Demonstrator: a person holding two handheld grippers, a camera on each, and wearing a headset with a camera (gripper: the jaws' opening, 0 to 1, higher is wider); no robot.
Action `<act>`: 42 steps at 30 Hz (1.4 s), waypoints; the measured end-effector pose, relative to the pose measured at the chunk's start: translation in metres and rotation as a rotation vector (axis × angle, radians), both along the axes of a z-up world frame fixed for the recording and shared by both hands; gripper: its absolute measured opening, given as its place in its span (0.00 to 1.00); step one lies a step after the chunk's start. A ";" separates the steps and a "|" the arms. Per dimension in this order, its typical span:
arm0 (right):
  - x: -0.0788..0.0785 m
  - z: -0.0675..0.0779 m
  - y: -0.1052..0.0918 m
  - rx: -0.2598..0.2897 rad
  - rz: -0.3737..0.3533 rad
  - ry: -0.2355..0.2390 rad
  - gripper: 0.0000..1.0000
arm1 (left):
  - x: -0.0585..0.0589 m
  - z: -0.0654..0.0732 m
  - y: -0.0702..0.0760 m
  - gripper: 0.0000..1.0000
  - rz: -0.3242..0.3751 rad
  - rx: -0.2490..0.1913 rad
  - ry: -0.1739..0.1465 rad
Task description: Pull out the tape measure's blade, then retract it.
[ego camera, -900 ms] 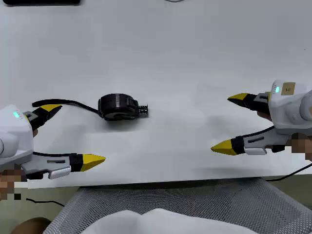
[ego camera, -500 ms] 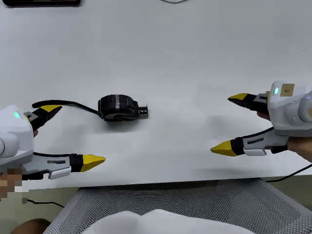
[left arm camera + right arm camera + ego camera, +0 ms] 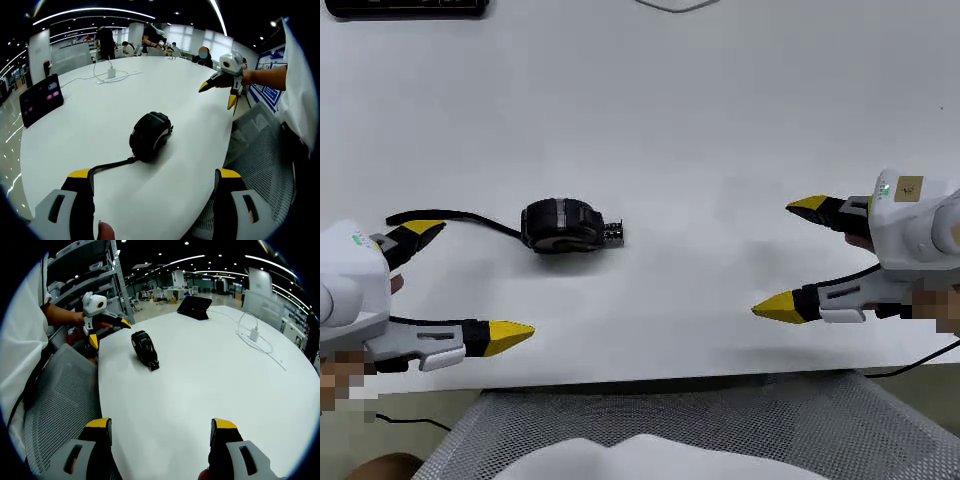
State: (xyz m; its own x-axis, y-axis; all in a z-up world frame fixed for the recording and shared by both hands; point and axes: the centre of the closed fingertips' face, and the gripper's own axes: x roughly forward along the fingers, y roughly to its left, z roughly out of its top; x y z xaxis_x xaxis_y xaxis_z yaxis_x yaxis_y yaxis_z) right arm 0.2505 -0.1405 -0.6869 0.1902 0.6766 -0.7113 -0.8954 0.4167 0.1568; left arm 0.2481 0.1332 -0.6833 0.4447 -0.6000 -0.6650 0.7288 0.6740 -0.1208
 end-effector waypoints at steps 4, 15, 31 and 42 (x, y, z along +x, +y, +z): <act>0.000 0.000 0.000 0.000 0.000 0.000 0.79 | 0.000 0.000 0.000 0.99 -0.002 0.001 -0.001; 0.002 0.000 0.001 0.000 0.002 -0.002 0.80 | 0.002 0.000 0.000 0.99 0.000 0.012 -0.004; 0.008 -0.003 0.012 0.003 0.034 -0.006 0.81 | 0.007 0.001 -0.006 0.99 -0.019 -0.013 -0.003; 0.013 -0.004 0.023 0.011 0.061 -0.011 0.81 | 0.011 0.001 -0.007 0.99 -0.027 -0.011 -0.009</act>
